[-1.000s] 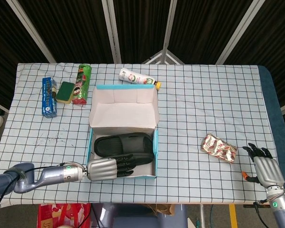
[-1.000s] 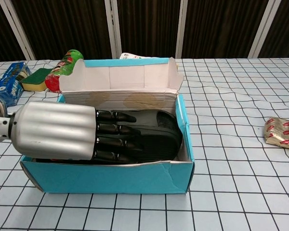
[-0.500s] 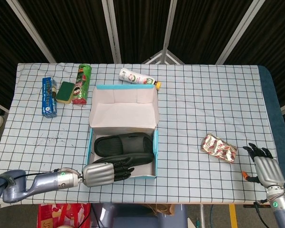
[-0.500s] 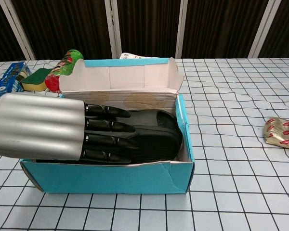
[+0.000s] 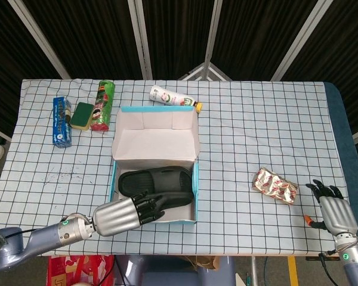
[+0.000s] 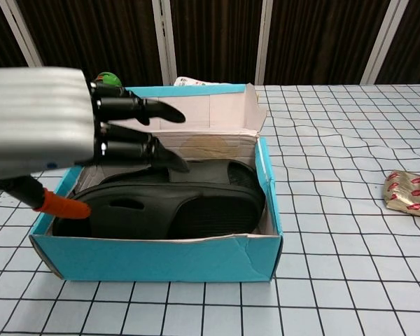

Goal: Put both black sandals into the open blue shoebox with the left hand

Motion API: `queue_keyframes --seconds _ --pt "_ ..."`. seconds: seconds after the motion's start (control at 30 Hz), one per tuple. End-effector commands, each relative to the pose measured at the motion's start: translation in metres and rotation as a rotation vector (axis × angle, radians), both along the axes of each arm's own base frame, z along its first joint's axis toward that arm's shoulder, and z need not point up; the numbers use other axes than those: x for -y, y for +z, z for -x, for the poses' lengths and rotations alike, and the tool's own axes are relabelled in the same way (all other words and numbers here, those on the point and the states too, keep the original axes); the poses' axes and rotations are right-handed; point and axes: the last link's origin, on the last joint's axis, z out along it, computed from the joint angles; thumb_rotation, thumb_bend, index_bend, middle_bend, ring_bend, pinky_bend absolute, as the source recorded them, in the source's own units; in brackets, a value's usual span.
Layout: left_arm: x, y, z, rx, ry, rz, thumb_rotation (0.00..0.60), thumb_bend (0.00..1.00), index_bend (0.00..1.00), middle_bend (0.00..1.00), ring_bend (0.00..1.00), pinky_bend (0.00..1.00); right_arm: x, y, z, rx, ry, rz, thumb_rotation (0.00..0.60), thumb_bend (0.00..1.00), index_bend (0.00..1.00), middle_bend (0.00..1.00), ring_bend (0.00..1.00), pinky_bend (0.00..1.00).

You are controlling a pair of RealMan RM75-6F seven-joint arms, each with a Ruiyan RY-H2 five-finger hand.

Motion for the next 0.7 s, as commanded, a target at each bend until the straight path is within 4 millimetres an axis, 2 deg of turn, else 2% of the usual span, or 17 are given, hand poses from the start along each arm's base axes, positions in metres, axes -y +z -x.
queue_keyframes --seconds 0.03,0.13,0.33,0.7 --pt "-0.006 0.0 -0.008 0.205 0.162 0.058 0.6 0.29 0.39 0.5 0.25 0.45 0.0 -0.001 0.0 -0.001 -0.002 -0.003 0.6 0.29 0.16 0.08 0.16 0.07" --pt "-0.015 -0.002 -0.014 0.274 0.262 0.081 0.6 0.32 0.44 0.56 0.31 0.48 0.001 -0.001 0.0 -0.002 -0.004 -0.003 0.6 0.29 0.16 0.08 0.16 0.07" --pt "-0.031 -0.012 -0.018 0.265 0.4 0.087 0.6 0.34 0.46 0.57 0.31 0.48 0.001 0.0 0.002 0.0 -0.009 -0.003 0.6 0.29 0.16 0.08 0.16 0.07" --pt "-0.032 -0.047 -0.021 0.188 0.425 0.179 0.6 0.34 0.46 0.58 0.32 0.49 0.001 0.002 0.004 0.006 -0.017 -0.003 0.6 0.29 0.16 0.08 0.16 0.07"
